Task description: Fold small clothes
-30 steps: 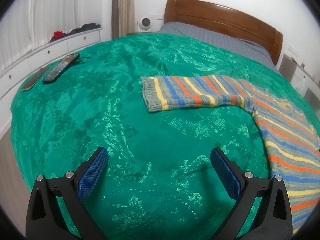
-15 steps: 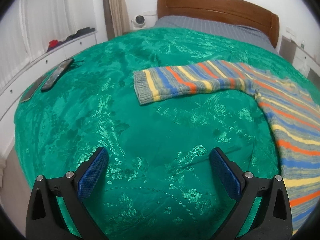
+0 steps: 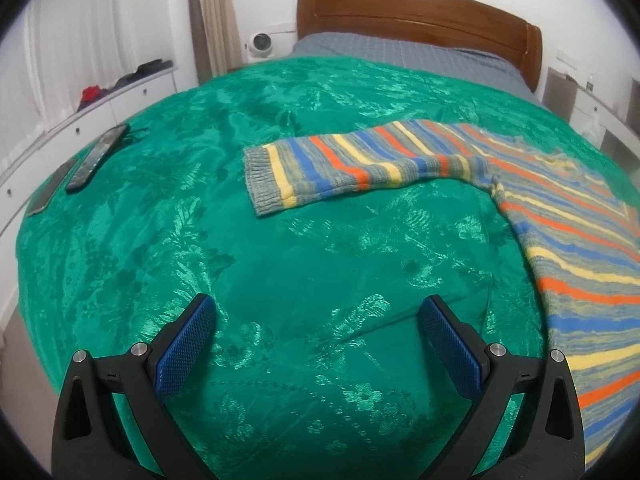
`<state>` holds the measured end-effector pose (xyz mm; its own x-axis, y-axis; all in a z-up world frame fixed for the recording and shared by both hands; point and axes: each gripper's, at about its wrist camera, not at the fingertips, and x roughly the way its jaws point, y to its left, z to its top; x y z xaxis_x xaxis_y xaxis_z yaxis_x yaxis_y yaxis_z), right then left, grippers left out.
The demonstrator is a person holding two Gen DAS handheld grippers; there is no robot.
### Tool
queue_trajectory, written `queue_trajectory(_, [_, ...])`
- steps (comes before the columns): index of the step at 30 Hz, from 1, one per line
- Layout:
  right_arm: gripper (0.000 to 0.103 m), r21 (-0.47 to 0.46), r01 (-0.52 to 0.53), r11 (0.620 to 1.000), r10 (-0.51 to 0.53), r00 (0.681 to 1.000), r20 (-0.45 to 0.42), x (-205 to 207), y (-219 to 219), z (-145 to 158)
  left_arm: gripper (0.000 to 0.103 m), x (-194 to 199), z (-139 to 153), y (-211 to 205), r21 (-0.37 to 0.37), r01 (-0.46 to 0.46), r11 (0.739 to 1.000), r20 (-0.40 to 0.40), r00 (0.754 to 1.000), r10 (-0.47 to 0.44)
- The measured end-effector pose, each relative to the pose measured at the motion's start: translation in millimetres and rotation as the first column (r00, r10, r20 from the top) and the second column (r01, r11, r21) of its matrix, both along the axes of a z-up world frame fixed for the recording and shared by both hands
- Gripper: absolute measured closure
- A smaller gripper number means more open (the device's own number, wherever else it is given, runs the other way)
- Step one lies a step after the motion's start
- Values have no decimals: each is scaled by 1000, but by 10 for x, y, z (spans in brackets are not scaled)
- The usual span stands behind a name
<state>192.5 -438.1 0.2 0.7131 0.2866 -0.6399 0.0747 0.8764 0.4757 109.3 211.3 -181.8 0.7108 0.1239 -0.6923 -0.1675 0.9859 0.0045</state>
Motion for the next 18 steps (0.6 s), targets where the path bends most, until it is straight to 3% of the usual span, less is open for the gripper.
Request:
queue_trajectory(4, [99,5,-176,984,176,984,-15,560,1084,-58,1,2,-4,148,-58,-35,998,-9,999,34])
queue_trajectory(5, [93,29,-205,978,206,978,-23,649,1249,-134,1,8,-12,191,-79,-46,996,-14,999,45])
queue_trajectory(8, [59,190,-269,944,285,956,-62,894,1625,-455,1,15,-37,305,-136,-75,988,-25,997,72])
queue_trajectory(10, [55,235,-254,938,271,961,-46,898,1657,-570,1,10,-39,340,-153,-80,985,-22,997,78])
queue_trajectory(12, [52,215,-240,947,257,965,-56,764,1563,-643,1,15,-38,340,-157,-77,985,-20,997,75])
queue_trajectory(18, [42,-25,-131,991,127,985,-121,192,1093,-960,1,21,-38,326,-151,-71,986,-23,997,68])
